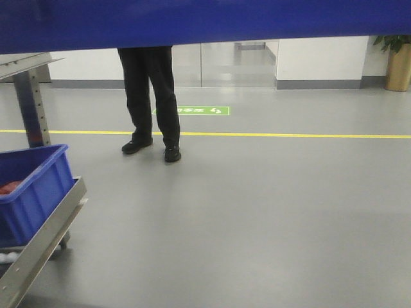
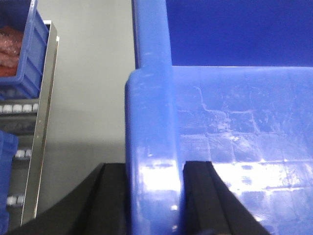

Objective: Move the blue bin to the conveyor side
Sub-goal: 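Hold the bin with both grippers while driving to the red belt conveyor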

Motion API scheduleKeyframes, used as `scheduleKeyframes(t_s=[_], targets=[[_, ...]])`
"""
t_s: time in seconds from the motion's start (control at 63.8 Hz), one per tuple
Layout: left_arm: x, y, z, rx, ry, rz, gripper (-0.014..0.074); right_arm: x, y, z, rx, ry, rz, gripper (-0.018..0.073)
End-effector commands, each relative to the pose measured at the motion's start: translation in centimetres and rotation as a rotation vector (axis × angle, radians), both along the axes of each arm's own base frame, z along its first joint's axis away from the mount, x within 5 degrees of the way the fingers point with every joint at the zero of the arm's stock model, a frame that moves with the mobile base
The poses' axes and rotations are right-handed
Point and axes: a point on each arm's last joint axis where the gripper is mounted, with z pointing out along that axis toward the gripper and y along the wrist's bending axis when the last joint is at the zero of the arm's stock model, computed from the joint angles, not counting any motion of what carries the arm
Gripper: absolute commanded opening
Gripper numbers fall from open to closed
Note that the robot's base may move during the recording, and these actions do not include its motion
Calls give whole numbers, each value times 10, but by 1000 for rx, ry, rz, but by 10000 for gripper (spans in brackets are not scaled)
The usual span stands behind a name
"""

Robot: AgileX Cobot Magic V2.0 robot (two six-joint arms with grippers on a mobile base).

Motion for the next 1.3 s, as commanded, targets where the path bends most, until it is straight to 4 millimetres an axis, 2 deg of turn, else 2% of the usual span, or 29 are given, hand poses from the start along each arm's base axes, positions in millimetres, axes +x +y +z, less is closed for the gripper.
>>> scheduleKeyframes(t_s=[0.0,1.285], targets=[[-5,0,14,-11,-108,-12,-18,-4,-2,16,-1,-135,-10,-89],[-5,1,14,-9,-109,-10,-18,-4,-2,17,0,-145,-10,-89]])
